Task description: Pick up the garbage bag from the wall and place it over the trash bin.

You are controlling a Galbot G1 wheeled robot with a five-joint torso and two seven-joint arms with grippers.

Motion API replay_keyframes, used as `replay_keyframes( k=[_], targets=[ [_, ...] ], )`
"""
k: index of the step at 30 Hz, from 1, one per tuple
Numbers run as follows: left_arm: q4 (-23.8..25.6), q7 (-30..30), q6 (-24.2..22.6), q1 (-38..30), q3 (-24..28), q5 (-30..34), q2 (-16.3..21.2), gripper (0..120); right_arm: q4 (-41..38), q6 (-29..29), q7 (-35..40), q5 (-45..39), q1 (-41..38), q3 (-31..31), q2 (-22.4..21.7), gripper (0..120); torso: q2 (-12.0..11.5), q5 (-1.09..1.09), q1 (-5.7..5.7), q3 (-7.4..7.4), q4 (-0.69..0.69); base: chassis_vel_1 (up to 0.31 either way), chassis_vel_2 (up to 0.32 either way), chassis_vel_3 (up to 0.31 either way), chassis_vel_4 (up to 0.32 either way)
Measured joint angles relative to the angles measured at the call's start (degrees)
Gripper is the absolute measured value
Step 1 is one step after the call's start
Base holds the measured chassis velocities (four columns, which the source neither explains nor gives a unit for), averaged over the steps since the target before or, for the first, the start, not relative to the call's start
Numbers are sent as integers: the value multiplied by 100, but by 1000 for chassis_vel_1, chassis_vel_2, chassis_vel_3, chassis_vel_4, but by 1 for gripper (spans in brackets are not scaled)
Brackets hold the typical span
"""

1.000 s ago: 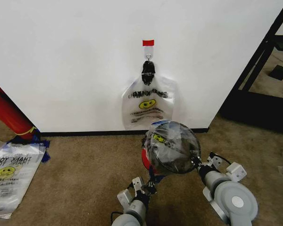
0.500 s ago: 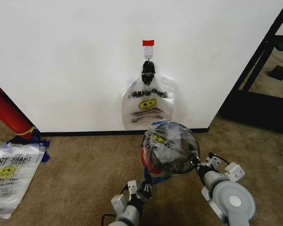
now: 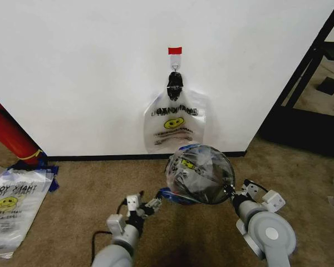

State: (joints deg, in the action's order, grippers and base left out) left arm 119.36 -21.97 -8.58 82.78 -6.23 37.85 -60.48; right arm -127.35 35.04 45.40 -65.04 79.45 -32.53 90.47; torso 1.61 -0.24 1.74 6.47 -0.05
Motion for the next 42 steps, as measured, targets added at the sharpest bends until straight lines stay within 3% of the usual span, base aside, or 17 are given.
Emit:
replay_keyframes(
  k=[8, 13, 14, 20, 25, 28, 29, 30, 32, 35, 42],
  targets=[
    [80, 234, 226, 563, 209, -324, 484, 100, 45, -2, 23, -5, -66, 11, -42, 0, 0, 0, 0, 0, 1, 0, 0, 0, 0],
    [402, 505, 495, 755, 336, -385, 794, 100, 88, -2, 17, 10, -61, 14, -46, 0, 0, 1, 0, 0, 1, 0, 0, 0, 0],
    [413, 843, 821, 676, 330, -531, 892, 100, 99, -2, 16, 20, -59, 16, -46, 0, 0, 2, 0, 0, 1, 0, 0, 0, 0],
    [320, 1806, 1327, 446, 387, -986, 1208, 100, 95, -2, 18, 24, -76, 38, -61, 0, 0, 2, 1, 0, 0, 0, 0, 0, 0],
    [450, 1972, 1622, 363, 421, -977, 1259, 100, 67, -1, 17, 66, -59, 58, -91, 0, 0, 1, 0, 0, 1, 0, 0, 0, 0],
    [804, 1681, 1380, 231, 145, -599, 1202, 100, 66, -8, -112, 338, 2, 115, -93, 0, 0, 1, 0, 0, 1, 0, 0, 0, 0],
    [1099, 1330, 917, 120, -10, -472, 1208, 100, 66, -37, -226, 577, 37, 161, -87, 0, 0, 4, 0, 0, 1, 0, 0, 0, 0],
    [1099, 1330, 917, 120, -10, -472, 1208, 100, 66, -37, -226, 577, 37, 161, -87, 0, 0, 4, 0, 0, 1, 0, 0, 0, 0],
    [1460, 702, 242, -157, -27, -364, 1275, 98, 75, -115, -360, 924, 57, 244, -59, 0, 0, 2, 0, 0, 1, 0, 0, 0, 0],
    [1806, 199, -389, -753, 410, 49, 1512, 88, 112, -171, -406, 1147, 46, 331, 3, 0, 0, 2, 0, 0, 1, 0, 0, 0, 0],
    [1936, -23, -974, -1967, 1228, 808, 1923, 61, 265, -450, -687, 1979, 45, 596, 93, 0, 0, 2, 0, 0, 2, 0, 0, 0, 0]
  ],
)
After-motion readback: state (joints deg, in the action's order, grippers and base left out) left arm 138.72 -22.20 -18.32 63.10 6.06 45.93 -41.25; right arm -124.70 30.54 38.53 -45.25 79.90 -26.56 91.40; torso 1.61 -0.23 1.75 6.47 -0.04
